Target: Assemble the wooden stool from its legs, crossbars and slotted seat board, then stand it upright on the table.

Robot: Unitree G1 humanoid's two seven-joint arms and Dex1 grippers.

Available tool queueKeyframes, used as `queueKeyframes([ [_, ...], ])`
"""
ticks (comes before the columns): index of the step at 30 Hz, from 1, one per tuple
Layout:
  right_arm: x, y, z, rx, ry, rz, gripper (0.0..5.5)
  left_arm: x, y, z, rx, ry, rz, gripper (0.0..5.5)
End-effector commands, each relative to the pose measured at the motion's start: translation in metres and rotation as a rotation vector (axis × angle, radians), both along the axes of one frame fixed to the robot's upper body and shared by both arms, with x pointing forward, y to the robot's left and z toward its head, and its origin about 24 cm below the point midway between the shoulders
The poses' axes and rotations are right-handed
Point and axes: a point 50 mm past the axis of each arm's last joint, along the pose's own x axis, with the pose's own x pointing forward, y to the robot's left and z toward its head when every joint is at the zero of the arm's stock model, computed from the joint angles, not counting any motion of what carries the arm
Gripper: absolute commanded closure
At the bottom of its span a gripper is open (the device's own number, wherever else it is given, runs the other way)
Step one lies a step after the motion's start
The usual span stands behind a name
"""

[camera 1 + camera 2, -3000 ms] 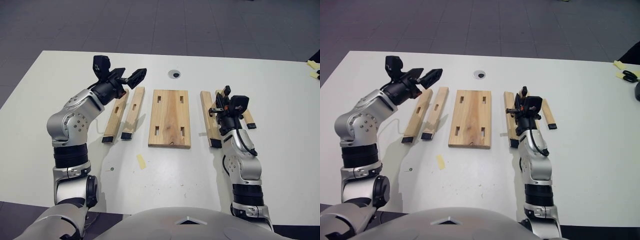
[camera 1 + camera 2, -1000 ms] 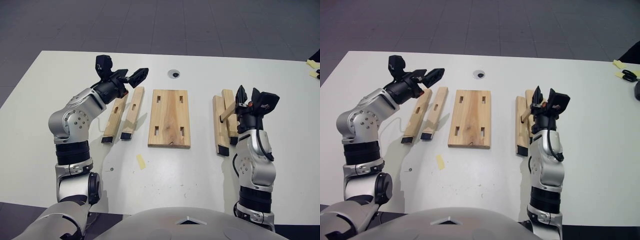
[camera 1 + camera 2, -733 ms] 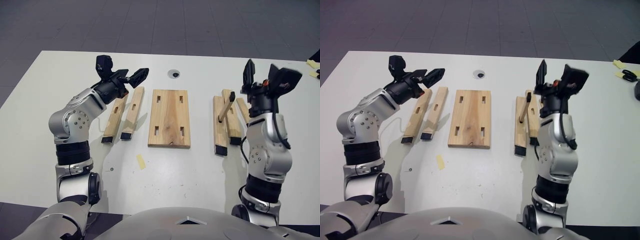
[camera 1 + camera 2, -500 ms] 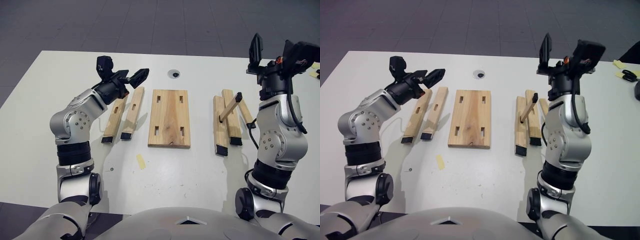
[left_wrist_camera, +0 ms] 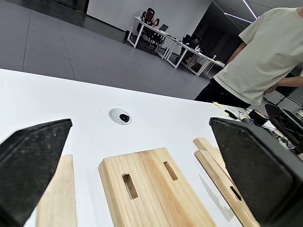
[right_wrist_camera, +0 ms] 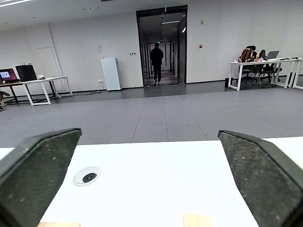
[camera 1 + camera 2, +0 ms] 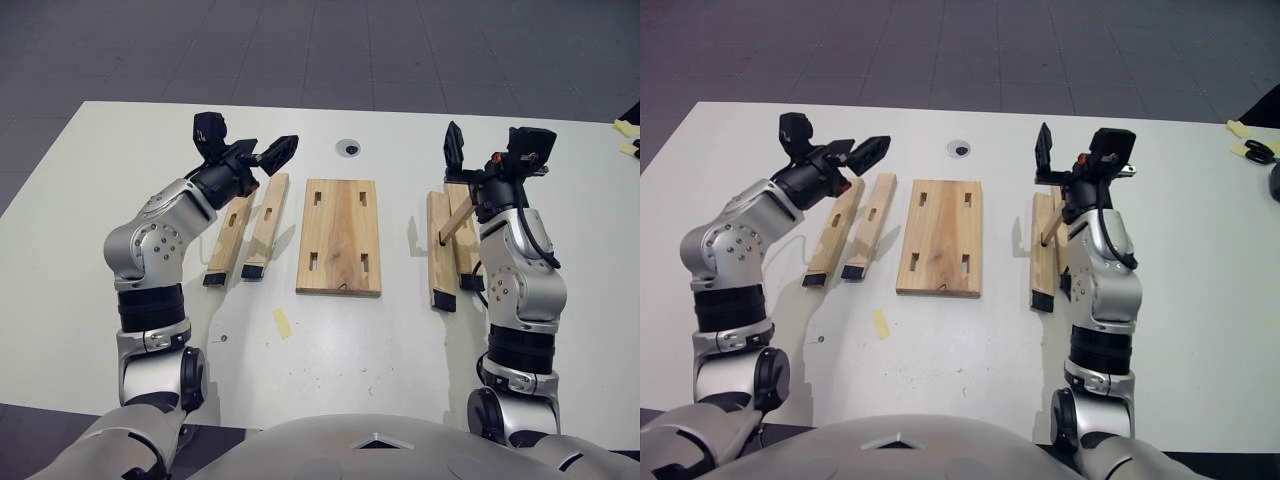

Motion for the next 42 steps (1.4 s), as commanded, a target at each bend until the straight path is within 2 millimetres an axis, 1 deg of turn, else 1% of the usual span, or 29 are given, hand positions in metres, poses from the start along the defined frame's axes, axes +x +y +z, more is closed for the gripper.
queueKeyframes([
  [1, 0.002, -0.003, 0.025, 0.043, -0.07, 0.009, 0.11, 0.0, 0.0, 0.0, -0.002, -0.006, 0.011, 0.1],
  [5, 0.004, -0.011, 0.062, 0.05, -0.192, -0.007, 0.11, -0.001, 0.0, -0.001, -0.003, -0.003, 0.017, 0.1],
  [7, 0.003, -0.013, 0.071, 0.051, -0.216, -0.011, 0.11, -0.002, 0.0, -0.001, -0.003, -0.002, 0.018, 0.1],
  [8, 0.004, -0.013, 0.068, 0.053, -0.203, -0.007, 0.11, -0.002, 0.001, -0.001, -0.002, -0.001, 0.018, 0.1],
  [9, 0.005, -0.013, 0.063, 0.055, -0.181, -0.003, 0.11, -0.002, 0.001, -0.001, -0.002, -0.001, 0.019, 0.1],
  [10, 0.006, -0.012, 0.05, 0.065, -0.132, 0.001, 0.11, -0.002, 0.001, -0.001, -0.001, 0.0, 0.019, 0.1],
  [12, 0.004, -0.006, 0.02, 0.073, -0.019, 0.018, 0.11, -0.002, 0.0, -0.001, 0.0, 0.002, 0.016, 0.1],
  [14, -0.001, 0.001, -0.006, 0.061, 0.063, 0.042, 0.11, -0.002, 0.0, -0.002, 0.001, 0.005, 0.013, 0.1],
  [17, -0.005, 0.005, -0.03, 0.037, 0.135, 0.053, 0.11, -0.002, 0.0, -0.002, 0.001, 0.005, 0.011, 0.1],
  [18, -0.006, 0.004, -0.036, 0.03, 0.154, 0.052, 0.11, -0.001, 0.0, -0.002, 0.0, 0.005, 0.012, 0.1],
  [19, -0.006, 0.003, -0.037, 0.032, 0.148, 0.05, 0.11, -0.001, 0.0, -0.002, 0.0, 0.006, 0.012, 0.1],
  [20, -0.007, 0.001, -0.035, 0.037, 0.132, 0.043, 0.11, -0.001, -0.001, -0.002, 0.0, 0.006, 0.008, 0.1],
  [24, -0.006, 0.001, -0.012, 0.016, 0.038, 0.046, 0.11, -0.001, 0.0, -0.002, 0.004, 0.01, 0.005, 0.1],
  [30, -0.002, 0.013, 0.042, 0.019, -0.122, 0.096, 0.11, -0.001, -0.001, -0.002, 0.002, 0.01, 0.004, 0.1],
  [33, -0.002, 0.016, 0.059, 0.021, -0.161, 0.109, 0.11, -0.001, -0.001, -0.003, 0.001, 0.011, 0.006, 0.1],
  [35, -0.002, 0.017, 0.066, 0.031, -0.178, 0.116, 0.11, -0.002, -0.001, -0.003, 0.0, 0.01, 0.006, 0.1],
  [36, -0.003, 0.018, 0.065, 0.025, -0.177, 0.123, 0.11, -0.002, 0.0, -0.003, 0.001, 0.01, 0.007, 0.1],
  [37, -0.002, 0.019, 0.06, 0.027, -0.157, 0.128, 0.11, -0.002, 0.0, -0.003, 0.001, 0.01, 0.007, 0.1],
  [38, -0.001, 0.019, 0.048, 0.034, -0.105, 0.125, 0.11, -0.003, 0.0, -0.003, 0.002, 0.009, 0.009, 0.1],
  [41, -0.003, 0.013, -0.012, 0.029, 0.129, 0.096, 0.11, -0.004, 0.0, -0.003, -0.001, 0.01, 0.013, 0.1],
  [42, -0.005, 0.011, -0.03, -0.002, 0.194, 0.091, 0.11, -0.004, -0.001, -0.003, -0.002, 0.011, 0.012, 0.1],
])
